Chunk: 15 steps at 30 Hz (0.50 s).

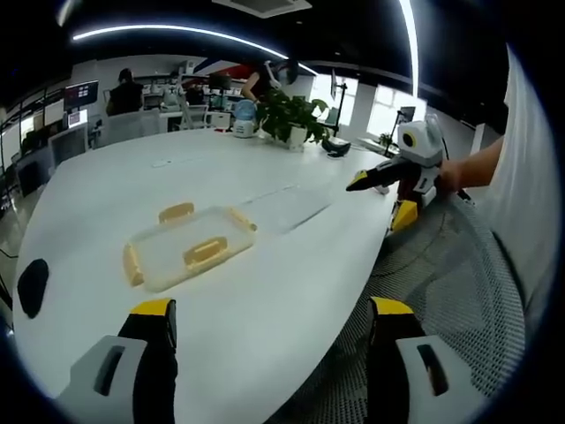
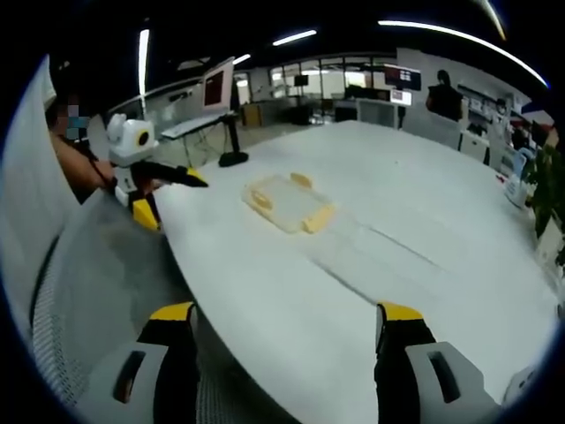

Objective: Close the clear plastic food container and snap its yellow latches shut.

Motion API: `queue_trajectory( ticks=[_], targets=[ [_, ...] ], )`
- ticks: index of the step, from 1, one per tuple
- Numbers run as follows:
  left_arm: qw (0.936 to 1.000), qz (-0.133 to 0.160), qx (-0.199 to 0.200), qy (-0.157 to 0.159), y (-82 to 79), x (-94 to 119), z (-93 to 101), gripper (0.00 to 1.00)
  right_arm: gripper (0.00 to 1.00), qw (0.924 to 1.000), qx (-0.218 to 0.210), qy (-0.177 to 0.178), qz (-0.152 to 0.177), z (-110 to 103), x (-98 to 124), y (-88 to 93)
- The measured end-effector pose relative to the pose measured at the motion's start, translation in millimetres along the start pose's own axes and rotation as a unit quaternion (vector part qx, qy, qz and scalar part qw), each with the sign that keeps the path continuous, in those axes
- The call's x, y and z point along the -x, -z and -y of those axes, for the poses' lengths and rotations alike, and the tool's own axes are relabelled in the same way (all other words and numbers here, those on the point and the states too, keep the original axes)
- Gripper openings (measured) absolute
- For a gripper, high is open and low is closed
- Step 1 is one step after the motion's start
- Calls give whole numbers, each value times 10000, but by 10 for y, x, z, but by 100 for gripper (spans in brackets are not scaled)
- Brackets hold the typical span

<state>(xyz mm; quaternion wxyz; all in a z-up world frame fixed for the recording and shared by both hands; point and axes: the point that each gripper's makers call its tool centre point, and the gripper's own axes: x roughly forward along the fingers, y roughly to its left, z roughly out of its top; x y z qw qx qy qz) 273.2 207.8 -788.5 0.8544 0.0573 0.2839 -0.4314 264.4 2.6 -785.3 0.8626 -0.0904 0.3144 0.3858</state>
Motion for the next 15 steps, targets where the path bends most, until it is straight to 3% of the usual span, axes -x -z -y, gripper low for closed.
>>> queue_trajectory(
  ticks=[15],
  targets=[
    [9998, -26, -176, 19, -47, -29, -97, 90, 75, 9998, 102, -60, -134, 38, -57, -53]
  ],
)
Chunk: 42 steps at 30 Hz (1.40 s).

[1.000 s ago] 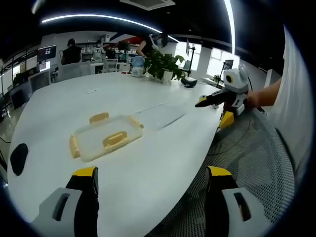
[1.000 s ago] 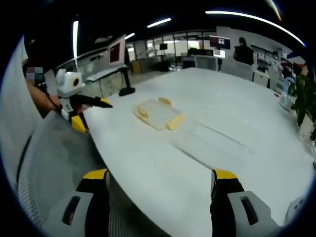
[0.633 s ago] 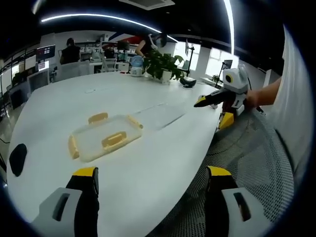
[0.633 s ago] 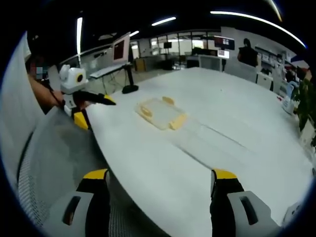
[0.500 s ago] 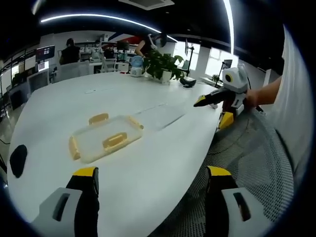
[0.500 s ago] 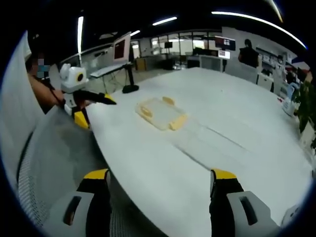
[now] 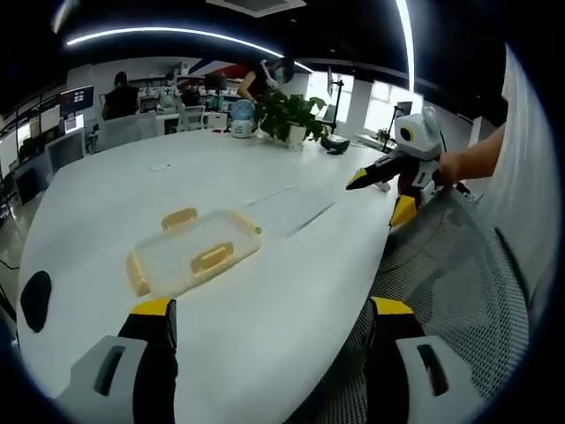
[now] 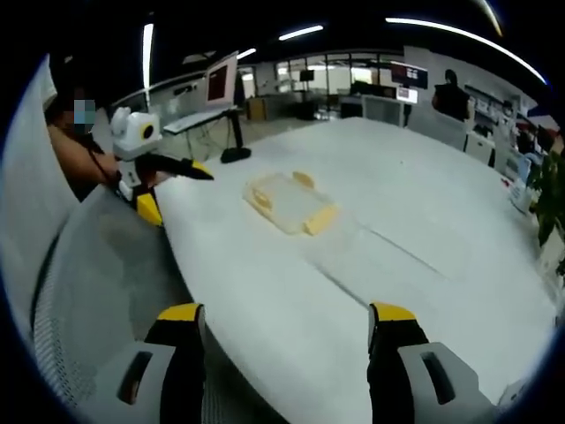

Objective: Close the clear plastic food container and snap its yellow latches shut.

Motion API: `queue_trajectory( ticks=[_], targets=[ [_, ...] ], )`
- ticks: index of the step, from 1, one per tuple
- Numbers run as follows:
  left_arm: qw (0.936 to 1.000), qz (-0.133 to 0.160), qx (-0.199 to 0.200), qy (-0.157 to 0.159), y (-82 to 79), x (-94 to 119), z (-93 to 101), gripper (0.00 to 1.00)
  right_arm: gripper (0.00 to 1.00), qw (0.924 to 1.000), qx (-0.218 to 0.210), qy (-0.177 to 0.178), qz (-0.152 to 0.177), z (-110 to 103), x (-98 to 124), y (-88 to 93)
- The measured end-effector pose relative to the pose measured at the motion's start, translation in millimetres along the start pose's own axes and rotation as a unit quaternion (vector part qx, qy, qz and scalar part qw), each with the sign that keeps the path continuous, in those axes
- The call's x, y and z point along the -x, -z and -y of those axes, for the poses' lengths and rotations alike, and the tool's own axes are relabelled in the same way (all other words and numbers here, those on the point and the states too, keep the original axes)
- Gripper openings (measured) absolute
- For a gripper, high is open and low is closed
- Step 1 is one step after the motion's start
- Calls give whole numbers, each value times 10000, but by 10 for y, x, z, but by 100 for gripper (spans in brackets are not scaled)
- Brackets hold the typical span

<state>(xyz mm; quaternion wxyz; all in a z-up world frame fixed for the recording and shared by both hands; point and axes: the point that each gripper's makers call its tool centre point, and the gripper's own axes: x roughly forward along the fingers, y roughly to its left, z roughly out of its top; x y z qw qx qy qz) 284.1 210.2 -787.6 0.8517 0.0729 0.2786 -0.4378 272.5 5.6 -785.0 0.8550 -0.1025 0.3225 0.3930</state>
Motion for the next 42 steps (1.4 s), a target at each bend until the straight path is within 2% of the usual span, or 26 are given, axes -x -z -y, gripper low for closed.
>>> queue_trajectory(
  ticks=[4, 14, 20, 26, 33, 42],
  targets=[
    [9996, -135, -240, 70, 26, 2, -10, 90, 75, 10000, -21, -8, 23, 4, -22, -20],
    [9995, -135, -285, 79, -8, -15, -102, 89, 76, 9999, 99, -31, -21, 10, -75, -52],
    [9989, -272, -348, 141, 44, -61, -140, 89, 76, 9999, 148, -56, -34, 35, -130, -93],
    [9988, -284, -383, 144, 15, -78, -196, 89, 76, 9998, 193, -83, -51, 53, -160, -120],
    [9982, -337, -457, 190, -8, -106, -268, 88, 75, 9995, 286, -122, -7, 77, -189, -249],
    [9970, -415, -593, 273, -30, -131, -343, 88, 75, 9990, 394, -172, -74, 127, -266, -305]
  ],
)
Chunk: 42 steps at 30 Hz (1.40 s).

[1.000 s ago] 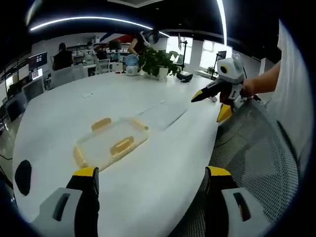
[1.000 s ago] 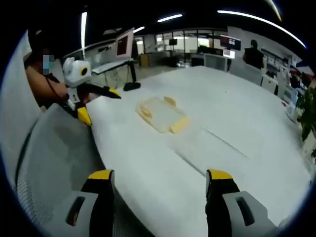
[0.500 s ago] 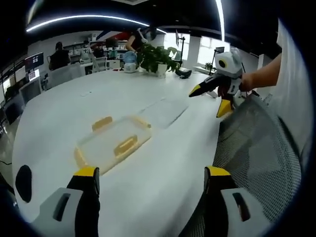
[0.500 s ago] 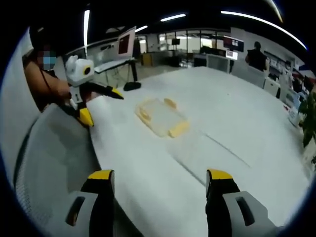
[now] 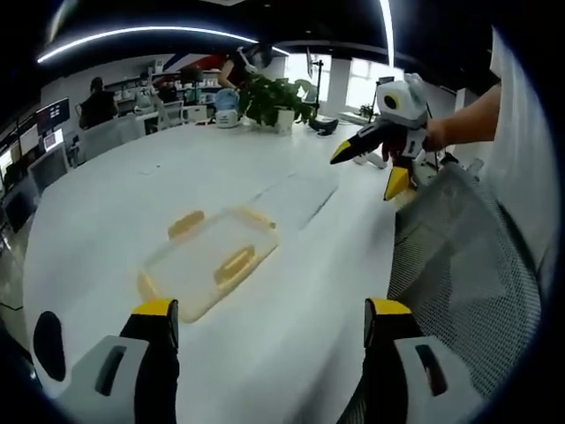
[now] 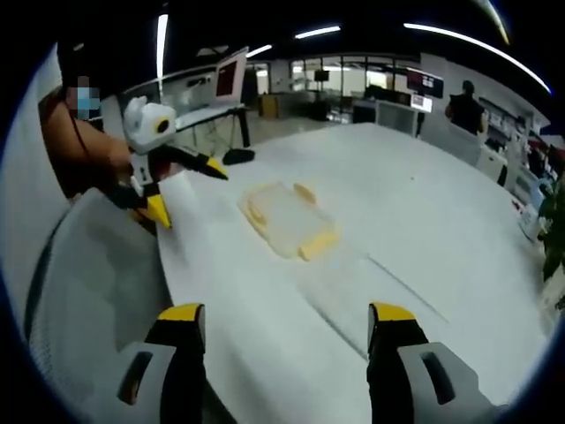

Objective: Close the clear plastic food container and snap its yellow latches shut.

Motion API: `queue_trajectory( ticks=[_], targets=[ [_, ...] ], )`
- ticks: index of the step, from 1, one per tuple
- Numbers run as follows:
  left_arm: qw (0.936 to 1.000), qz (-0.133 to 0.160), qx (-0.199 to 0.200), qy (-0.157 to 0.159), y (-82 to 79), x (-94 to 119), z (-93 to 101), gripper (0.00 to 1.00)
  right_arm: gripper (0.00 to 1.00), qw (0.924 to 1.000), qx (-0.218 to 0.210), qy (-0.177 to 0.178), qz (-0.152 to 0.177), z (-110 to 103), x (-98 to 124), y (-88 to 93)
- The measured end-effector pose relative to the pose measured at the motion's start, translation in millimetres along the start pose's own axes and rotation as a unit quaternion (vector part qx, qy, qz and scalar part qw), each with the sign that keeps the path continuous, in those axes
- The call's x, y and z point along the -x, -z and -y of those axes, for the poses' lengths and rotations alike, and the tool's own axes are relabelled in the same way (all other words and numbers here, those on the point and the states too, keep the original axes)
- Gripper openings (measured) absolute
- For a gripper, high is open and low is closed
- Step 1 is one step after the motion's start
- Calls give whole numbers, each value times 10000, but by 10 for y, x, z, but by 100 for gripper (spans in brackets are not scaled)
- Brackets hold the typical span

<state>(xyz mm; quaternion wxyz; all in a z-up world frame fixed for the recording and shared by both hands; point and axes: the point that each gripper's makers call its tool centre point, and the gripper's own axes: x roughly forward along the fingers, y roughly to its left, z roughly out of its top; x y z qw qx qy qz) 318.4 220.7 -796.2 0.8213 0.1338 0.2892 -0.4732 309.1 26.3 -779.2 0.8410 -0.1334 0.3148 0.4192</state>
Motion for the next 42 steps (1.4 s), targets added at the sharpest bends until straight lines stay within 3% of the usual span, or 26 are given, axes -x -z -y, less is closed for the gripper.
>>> queue_trajectory(
  ticks=[26, 42],
  targets=[
    [9995, -216, -195, 123, 3, -67, -381, 87, 73, 9991, 313, -218, -184, 152, -275, -213],
    [9990, -324, -267, 180, 51, -73, -471, 86, 72, 9977, 495, -351, -289, 188, -391, -237]
  ],
)
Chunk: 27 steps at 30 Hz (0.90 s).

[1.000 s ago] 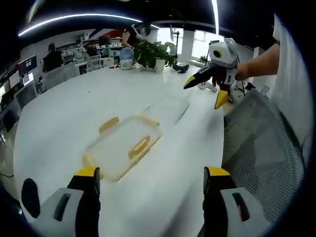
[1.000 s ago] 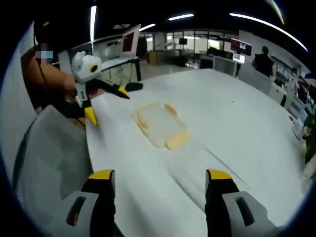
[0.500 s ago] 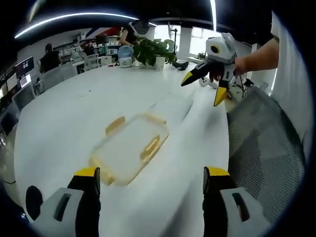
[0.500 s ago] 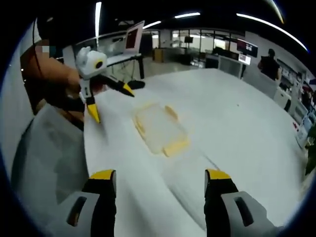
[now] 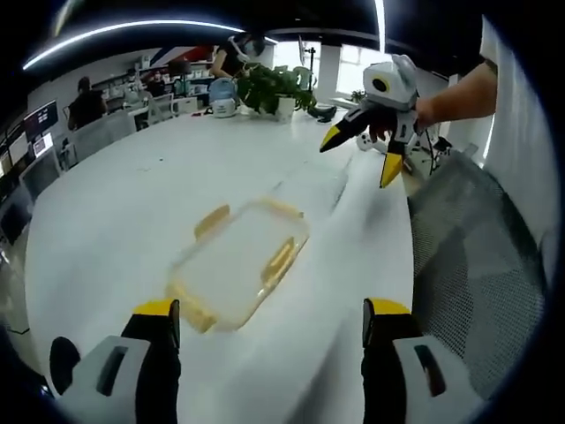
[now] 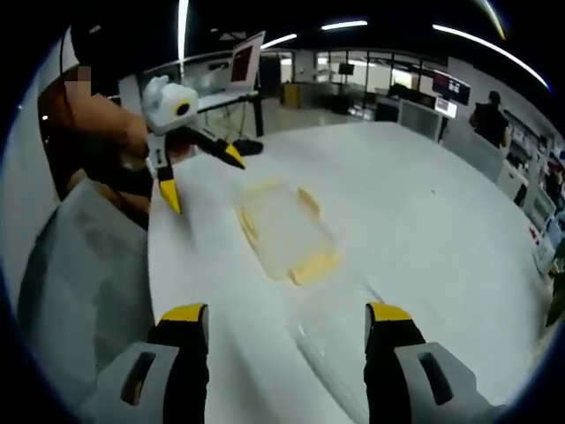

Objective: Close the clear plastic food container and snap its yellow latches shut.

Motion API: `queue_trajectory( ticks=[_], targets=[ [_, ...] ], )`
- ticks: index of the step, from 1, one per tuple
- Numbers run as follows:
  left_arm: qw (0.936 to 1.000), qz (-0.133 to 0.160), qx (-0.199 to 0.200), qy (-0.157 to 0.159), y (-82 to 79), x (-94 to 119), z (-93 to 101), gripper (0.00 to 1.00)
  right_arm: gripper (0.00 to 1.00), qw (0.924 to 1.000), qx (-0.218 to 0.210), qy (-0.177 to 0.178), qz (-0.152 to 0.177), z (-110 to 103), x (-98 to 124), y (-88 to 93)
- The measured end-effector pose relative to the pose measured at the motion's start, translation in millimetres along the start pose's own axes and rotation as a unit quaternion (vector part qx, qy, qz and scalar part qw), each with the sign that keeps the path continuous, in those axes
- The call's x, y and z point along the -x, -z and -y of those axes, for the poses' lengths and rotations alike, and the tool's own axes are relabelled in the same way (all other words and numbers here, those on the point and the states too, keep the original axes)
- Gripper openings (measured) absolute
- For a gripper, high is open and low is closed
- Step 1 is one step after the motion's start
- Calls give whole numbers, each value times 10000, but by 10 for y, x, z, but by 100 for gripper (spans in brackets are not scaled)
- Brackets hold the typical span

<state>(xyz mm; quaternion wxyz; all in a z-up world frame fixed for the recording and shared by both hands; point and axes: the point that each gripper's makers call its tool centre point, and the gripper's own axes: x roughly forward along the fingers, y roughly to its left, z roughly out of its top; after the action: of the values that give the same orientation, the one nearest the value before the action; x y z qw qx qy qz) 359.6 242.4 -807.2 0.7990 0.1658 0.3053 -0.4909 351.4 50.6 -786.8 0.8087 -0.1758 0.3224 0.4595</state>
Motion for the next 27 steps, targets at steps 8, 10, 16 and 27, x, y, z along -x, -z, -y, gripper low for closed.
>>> queue_trajectory(
  ticks=[8, 10, 16, 27],
  targets=[
    [10000, -49, -63, 14, -16, -9, -66, 86, 70, 10000, 84, -7, -25, 47, -32, -52],
    [9999, -67, -87, 21, -9, -15, -82, 86, 70, 9999, 103, -20, -46, 47, -42, -54],
    [9999, -106, -121, 2, -9, -6, -154, 84, 66, 9995, 289, -43, -124, 67, -71, -53],
    [9997, -187, -131, -3, 47, -15, -246, 84, 64, 9989, 378, -112, -238, 84, -121, -66]
  ],
)
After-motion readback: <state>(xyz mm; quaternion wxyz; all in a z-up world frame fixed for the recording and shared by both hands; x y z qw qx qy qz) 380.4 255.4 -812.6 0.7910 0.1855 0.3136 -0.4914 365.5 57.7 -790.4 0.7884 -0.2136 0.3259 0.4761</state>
